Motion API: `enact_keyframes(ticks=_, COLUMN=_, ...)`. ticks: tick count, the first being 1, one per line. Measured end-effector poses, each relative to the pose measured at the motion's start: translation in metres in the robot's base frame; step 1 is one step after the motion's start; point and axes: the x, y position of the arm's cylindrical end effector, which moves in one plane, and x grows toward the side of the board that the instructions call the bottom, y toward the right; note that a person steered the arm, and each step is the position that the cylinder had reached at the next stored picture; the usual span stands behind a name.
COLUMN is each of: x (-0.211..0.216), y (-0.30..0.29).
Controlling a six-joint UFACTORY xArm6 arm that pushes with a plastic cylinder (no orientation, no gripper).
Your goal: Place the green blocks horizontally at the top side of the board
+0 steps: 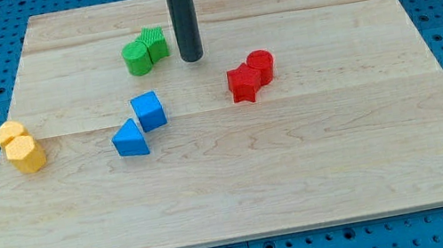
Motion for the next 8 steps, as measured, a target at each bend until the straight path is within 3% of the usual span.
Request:
enact_keyframes(ticks=2, x=0.014, y=-0.05)
enact_keyframes(ticks=3, x=-0.036, y=-0.032)
enact_keyframes(ticks=4, x=-0.048, y=-0.039)
enact_keyframes(ticks=6, x=-0.003, y=-0.1)
enact_keyframes(ticks=8, x=-0.059, y=-0.09)
